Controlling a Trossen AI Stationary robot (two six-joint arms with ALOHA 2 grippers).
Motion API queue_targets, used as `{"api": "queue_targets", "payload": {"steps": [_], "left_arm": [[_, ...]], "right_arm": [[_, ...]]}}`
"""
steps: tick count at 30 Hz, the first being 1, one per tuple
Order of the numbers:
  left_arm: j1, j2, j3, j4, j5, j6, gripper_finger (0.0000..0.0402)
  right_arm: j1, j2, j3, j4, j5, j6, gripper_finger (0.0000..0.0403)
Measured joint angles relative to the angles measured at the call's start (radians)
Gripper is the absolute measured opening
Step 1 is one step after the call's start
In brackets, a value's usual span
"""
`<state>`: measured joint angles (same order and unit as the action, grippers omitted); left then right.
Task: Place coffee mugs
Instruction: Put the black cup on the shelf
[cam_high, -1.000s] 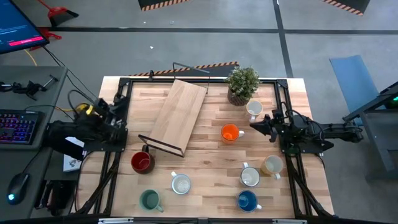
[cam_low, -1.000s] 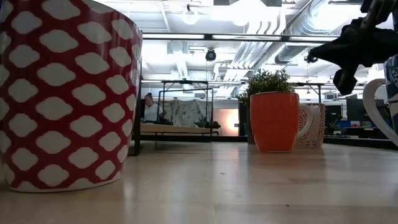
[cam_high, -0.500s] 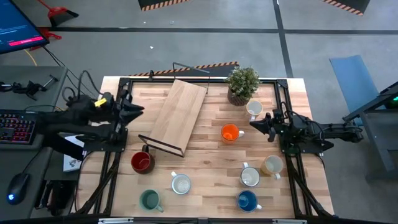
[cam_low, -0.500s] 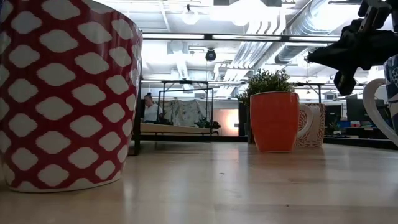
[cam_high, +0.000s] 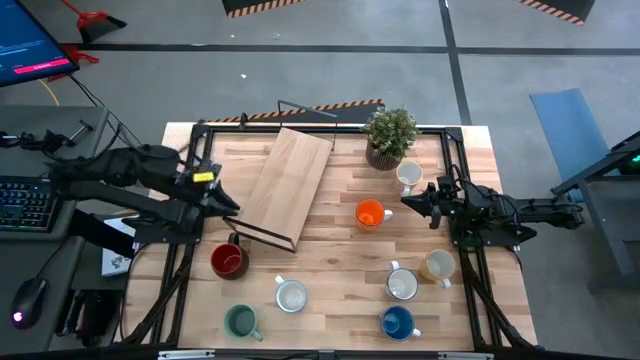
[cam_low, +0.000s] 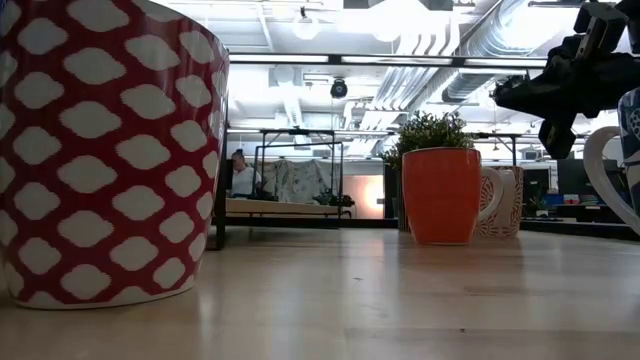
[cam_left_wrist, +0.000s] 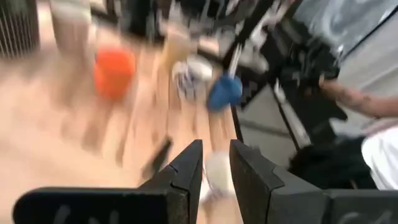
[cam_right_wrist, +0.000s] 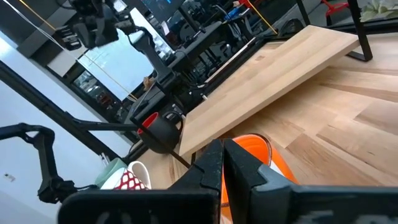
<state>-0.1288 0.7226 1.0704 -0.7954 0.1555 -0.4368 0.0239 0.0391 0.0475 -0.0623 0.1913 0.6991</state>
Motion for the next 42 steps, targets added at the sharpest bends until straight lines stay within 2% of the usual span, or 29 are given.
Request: {"api": "queue_targets", "payload": {"steps": [4,14,22,26,34,42], "left_arm": [[-0.083,0.047,0.037,-0.112,0.001,-0.106,0.0071],[-0.324,0.106,0.037,-0.203,-0.007,-0.416,0.0071],[-0.458,0.170,0.037,-0.322,-0.170,-0.656,0.0071],[-0.482,0.236,0.037,-0.369,-0.204,-0.753,0.0071],[-0.530,0.400,0.036,-0.456,-0.192,-0.795,0.0071],[-0.541,0.556,0.036,-0.446,-0.186,-0.818,0.0071]], "right_arm": [[0.000,0.000,0.000,-0.001,0.000,0.000,0.0000],[0.000,0.000,0.000,-0.002,-0.006,-0.003,0.0000],[0.000,0.000,0.000,-0.003,-0.007,-0.077,0.0000],[0.000,0.000,0.000,-0.003,-0.007,-0.079,0.0000],[0.000,0.000,0.000,-0.003,-0.009,-0.098,0.0000],[0.000,0.000,0.000,-0.006,-0.038,-0.138,0.0000]]}}
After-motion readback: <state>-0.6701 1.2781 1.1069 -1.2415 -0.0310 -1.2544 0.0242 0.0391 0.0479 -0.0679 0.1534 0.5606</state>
